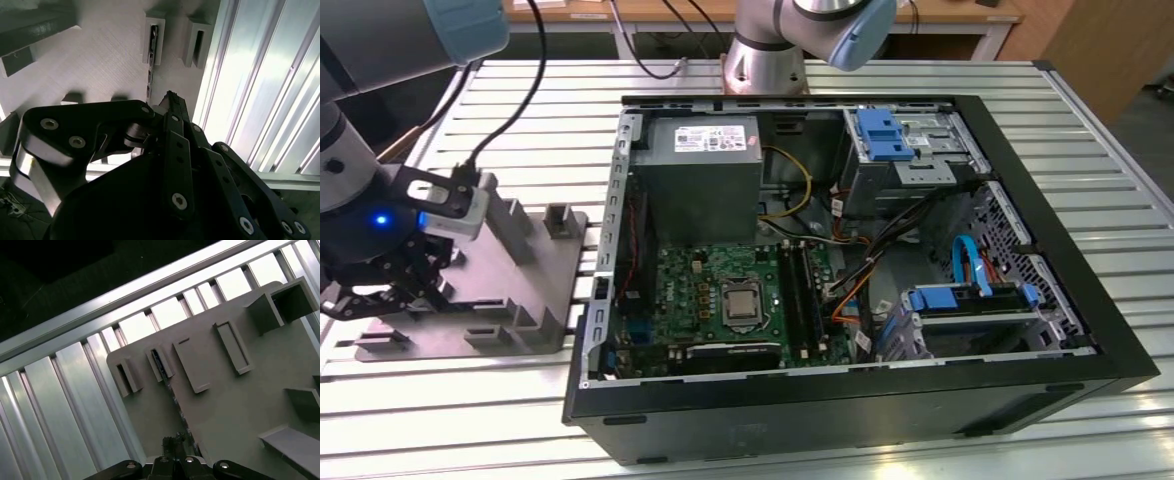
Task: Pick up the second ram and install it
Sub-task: 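Pick up the second ram and move it above second insertion slot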
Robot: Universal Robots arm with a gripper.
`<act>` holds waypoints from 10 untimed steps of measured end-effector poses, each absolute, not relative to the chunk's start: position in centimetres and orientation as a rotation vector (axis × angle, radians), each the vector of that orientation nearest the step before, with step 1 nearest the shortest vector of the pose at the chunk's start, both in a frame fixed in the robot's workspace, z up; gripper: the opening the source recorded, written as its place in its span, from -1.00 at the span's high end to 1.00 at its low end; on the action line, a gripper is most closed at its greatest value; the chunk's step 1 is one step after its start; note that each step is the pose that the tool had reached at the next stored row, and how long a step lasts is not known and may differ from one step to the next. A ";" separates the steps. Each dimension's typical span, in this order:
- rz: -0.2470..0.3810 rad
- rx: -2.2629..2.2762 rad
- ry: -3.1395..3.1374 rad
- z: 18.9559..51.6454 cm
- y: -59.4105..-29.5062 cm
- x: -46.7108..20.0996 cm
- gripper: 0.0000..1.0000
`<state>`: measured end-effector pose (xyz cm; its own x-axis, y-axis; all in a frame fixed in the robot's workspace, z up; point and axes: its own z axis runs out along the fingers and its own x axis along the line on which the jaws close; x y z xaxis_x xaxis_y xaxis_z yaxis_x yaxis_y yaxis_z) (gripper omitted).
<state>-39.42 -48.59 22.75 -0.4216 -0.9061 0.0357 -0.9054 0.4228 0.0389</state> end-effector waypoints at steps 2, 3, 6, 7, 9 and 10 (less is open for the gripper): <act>-0.021 1.676 -2.596 22.7 -48.6 -39.4 0.80; -0.020 1.684 -2.591 22.7 -48.6 -39.4 0.80; -0.020 1.706 -2.576 22.7 -48.6 -39.4 0.80; -0.019 1.714 -2.571 22.7 -48.6 -39.4 0.80; -0.019 1.729 -2.561 22.7 -48.6 -39.4 0.80; -0.019 1.738 -2.555 22.7 -48.6 -39.4 0.80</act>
